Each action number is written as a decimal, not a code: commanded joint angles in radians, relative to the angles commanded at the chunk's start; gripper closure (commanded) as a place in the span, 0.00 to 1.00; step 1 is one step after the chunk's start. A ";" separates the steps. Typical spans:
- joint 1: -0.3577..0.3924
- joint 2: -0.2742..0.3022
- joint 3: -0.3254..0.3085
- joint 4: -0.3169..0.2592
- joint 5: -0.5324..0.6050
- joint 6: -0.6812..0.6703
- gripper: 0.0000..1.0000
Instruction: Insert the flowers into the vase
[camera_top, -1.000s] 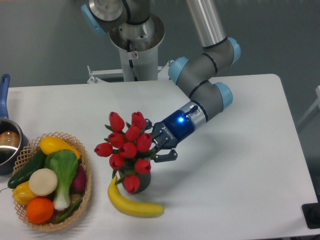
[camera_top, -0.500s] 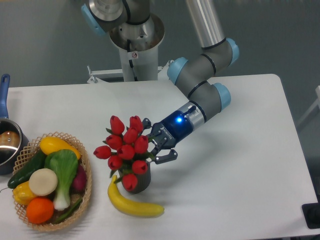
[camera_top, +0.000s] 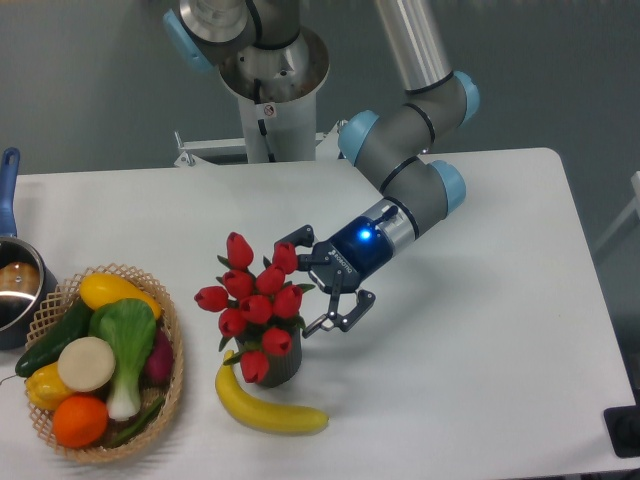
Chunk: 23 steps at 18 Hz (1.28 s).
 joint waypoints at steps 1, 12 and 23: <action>0.006 0.020 0.000 0.000 0.023 0.000 0.00; 0.156 0.229 0.023 0.000 0.426 -0.023 0.00; 0.233 0.499 0.087 -0.025 1.166 -0.121 0.00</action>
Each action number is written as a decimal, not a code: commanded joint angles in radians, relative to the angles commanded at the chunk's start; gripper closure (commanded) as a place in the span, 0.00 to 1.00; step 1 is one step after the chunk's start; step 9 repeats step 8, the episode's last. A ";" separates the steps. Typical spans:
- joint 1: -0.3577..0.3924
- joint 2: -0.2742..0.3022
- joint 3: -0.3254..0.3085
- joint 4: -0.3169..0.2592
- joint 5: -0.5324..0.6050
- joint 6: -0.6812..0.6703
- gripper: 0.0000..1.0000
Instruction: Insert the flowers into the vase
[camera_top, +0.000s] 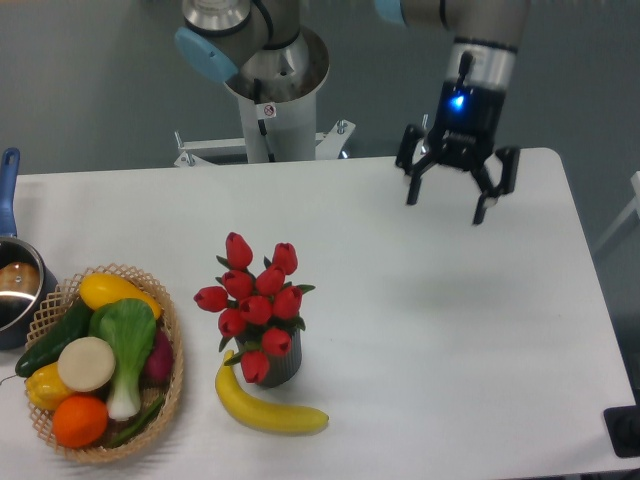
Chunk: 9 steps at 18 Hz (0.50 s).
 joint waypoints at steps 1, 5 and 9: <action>0.005 0.000 0.009 -0.006 0.025 0.017 0.00; 0.017 0.005 0.037 -0.055 0.092 0.135 0.00; 0.018 0.003 0.037 -0.055 0.106 0.138 0.00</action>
